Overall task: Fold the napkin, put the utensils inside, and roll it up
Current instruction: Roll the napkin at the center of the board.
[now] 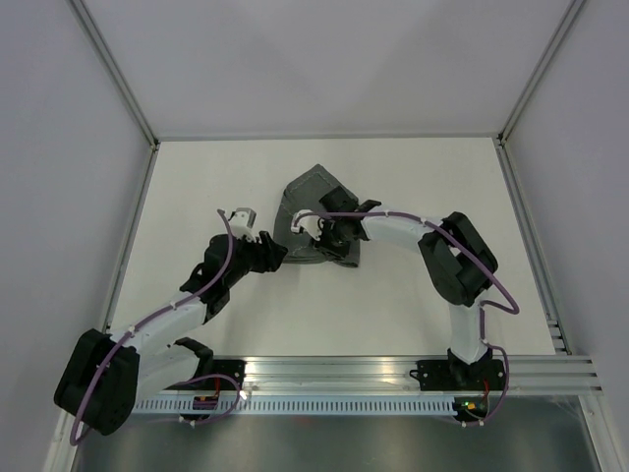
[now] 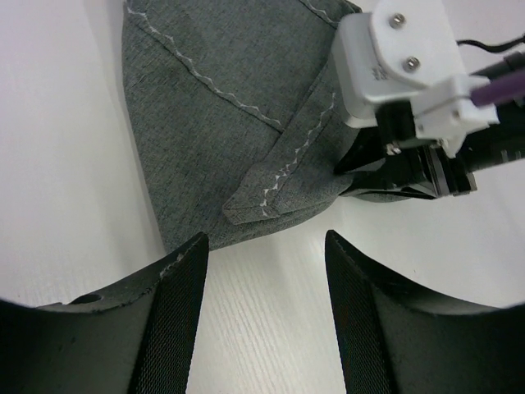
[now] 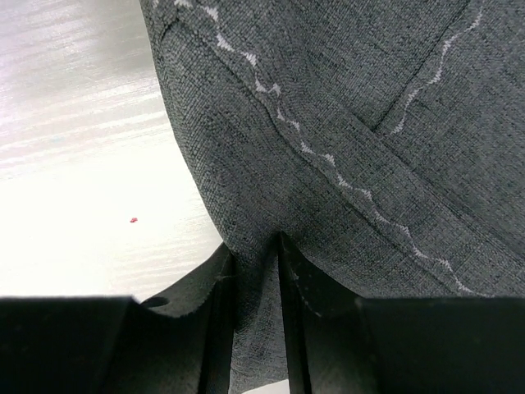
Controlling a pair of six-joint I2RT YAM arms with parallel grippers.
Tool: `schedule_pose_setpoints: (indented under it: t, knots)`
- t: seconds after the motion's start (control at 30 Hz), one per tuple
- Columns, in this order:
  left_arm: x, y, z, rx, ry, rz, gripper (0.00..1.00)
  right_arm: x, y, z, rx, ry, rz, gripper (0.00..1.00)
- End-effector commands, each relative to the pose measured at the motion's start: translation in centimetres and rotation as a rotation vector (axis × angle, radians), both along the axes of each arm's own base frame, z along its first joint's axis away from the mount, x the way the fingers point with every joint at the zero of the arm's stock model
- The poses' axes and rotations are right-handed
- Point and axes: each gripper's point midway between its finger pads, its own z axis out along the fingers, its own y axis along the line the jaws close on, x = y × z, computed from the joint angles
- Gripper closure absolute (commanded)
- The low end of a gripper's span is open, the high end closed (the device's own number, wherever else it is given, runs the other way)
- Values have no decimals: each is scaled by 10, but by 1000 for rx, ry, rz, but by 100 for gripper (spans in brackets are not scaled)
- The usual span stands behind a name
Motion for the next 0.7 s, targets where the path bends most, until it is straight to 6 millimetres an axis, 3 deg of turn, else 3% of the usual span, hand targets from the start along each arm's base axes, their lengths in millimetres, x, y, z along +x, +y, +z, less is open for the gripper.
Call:
schedule_pose_setpoints:
  t: [0.0, 0.3, 0.37, 0.43, 0.67]
  knots:
    - [8, -7, 26, 35, -164, -45, 36, -49, -31, -33, -117, 275, 32, 69]
    - [0, -46, 39, 147, -328, -183, 34, -58, -53, -36, -162, 406, 68, 71]
    - [-2, -49, 37, 177, -369, -208, 34, -60, -59, -36, -172, 430, 67, 71]
    - [0, -53, 47, 178, -438, -206, 33, -64, -65, -36, -186, 458, 73, 71]
    - [-4, -85, 32, 304, -545, -361, 33, -62, -81, -32, -202, 518, 69, 72]
